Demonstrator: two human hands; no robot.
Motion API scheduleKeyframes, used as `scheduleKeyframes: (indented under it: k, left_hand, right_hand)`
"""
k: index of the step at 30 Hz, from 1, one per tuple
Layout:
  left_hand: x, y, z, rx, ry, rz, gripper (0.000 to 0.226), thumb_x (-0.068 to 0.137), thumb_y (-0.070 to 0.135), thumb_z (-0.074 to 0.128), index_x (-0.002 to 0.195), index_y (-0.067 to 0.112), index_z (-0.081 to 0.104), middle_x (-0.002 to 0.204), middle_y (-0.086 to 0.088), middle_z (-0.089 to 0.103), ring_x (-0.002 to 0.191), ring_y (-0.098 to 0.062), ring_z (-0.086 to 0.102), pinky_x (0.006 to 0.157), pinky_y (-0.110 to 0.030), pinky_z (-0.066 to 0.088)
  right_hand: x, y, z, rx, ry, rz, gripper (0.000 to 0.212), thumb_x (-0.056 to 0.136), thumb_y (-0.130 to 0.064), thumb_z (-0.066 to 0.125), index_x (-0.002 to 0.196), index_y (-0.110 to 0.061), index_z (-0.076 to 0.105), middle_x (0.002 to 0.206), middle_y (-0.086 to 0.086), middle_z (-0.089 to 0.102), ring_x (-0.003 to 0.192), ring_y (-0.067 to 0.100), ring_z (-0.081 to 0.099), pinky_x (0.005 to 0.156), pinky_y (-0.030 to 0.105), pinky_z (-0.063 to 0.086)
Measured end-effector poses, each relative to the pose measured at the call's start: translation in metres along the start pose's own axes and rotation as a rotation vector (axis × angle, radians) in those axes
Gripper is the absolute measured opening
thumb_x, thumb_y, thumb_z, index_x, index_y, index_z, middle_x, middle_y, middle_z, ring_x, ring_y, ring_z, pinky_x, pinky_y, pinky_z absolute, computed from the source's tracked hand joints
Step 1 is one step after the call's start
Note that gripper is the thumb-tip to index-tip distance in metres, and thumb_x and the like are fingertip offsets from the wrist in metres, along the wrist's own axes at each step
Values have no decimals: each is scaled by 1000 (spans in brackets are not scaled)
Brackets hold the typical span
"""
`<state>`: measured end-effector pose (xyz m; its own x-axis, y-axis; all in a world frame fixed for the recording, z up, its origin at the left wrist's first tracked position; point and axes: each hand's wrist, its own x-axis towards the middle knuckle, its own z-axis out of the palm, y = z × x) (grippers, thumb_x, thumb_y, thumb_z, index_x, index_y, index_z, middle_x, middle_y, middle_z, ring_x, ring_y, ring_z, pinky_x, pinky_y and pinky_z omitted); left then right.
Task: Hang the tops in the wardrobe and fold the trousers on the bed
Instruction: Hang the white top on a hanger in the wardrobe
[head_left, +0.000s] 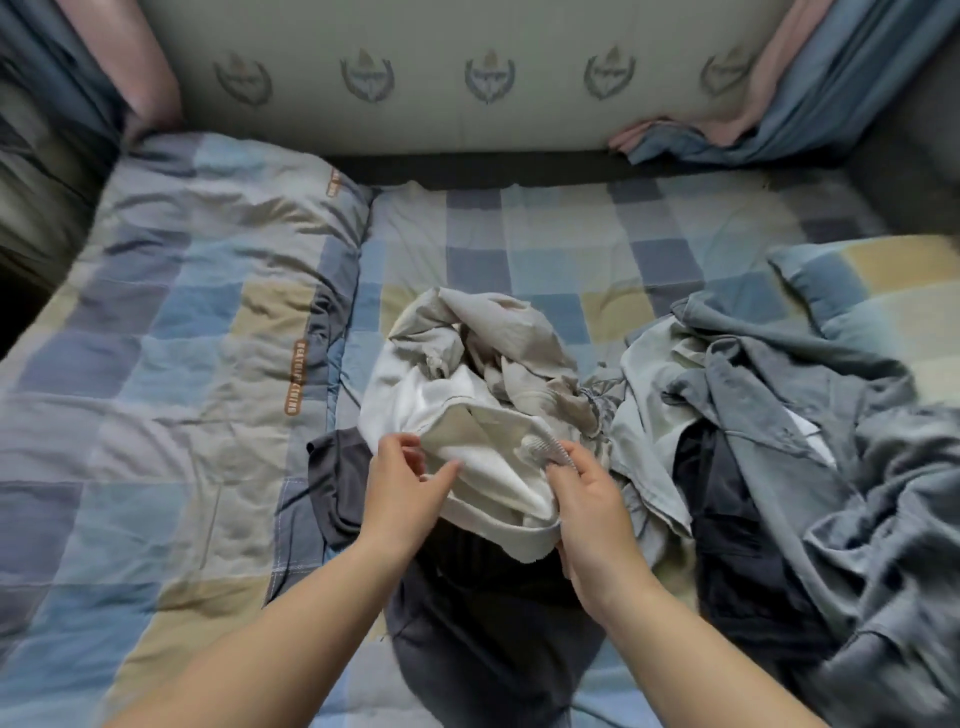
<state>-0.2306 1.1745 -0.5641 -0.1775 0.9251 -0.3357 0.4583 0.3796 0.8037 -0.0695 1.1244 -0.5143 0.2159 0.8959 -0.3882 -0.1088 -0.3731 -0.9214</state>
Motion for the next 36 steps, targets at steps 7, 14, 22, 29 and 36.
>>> scheduleKeyframes:
  k: [7,14,22,29,36]
  left_hand:
    - [-51,106,-51,271,32,575,42,80,29,75,117,18,58,108,7,54,97,-9,50,87,-24,39]
    - [-111,193,-92,392,-132,940,11,84,11,68,93,18,72,85,7,60,76,-18,56,67,-35,50]
    - [-181,262,-111,405,-337,1187,13,92,26,59,96,14,62,95,2,50,80,-20,54,71,-36,50]
    - [-286,348,-121,299,-599,1422,12,88,37,63,94,27,62,71,14,59,64,-8,56,59,-25,45]
    - [-425,399,-108,204,-936,1472,14,90,19,56,89,29,66,81,3,67,74,-12,57,72,-28,47]
  right_hand:
    - [-85,-114,-30,-163,-121,-238,34,91,-3,43,87,-28,67,74,-19,65,71,-7,57,63,6,42]
    - [-157,-193,-70,-260,-48,-342,36,90,-4,46,85,-31,70,76,-18,67,71,2,55,63,13,42]
    - [-263,-264,-106,-279,291,-463,29,82,-12,52,80,-33,72,78,-9,69,71,11,57,63,19,44]
    - [-382,-311,-130,-436,587,-627,29,87,2,56,87,-24,69,81,-16,67,69,-11,57,67,6,43]
    - [-529,-316,-162,-565,932,-636,29,86,0,62,84,-28,66,81,-14,65,70,-12,57,69,5,43]
